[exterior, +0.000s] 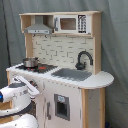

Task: Play with the kitchen

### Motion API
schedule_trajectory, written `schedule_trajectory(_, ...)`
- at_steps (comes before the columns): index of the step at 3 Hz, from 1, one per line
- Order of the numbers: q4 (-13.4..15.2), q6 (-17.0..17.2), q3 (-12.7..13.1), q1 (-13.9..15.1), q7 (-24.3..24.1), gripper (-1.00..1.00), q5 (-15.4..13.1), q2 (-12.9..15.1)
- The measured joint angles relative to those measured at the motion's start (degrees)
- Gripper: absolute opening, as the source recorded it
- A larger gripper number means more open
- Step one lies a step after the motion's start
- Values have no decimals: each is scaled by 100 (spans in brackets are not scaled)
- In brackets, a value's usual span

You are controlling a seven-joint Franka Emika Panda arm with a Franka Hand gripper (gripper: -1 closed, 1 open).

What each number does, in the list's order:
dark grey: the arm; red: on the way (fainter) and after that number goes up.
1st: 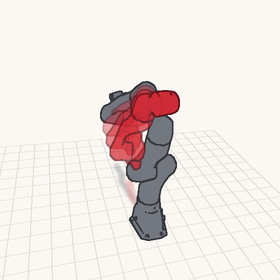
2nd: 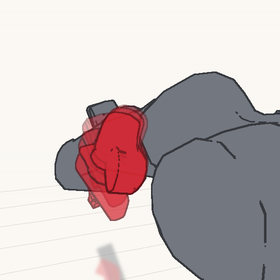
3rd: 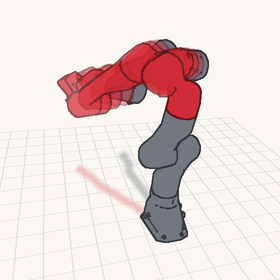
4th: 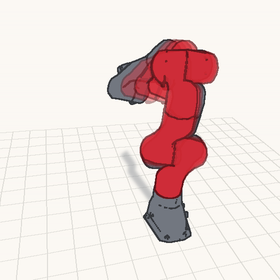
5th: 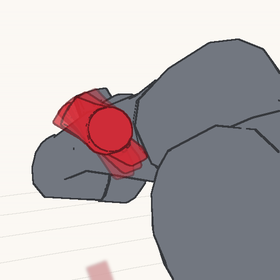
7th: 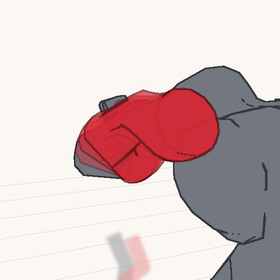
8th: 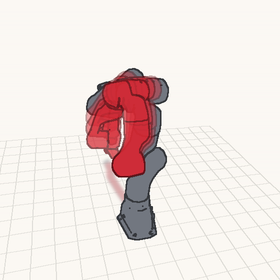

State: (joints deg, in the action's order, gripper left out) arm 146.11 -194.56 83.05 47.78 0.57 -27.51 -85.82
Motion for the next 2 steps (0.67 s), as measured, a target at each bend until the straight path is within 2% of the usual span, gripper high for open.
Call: schedule_trajectory(2, -55, 282, 35, -61, 1359, -100, -3, -1)
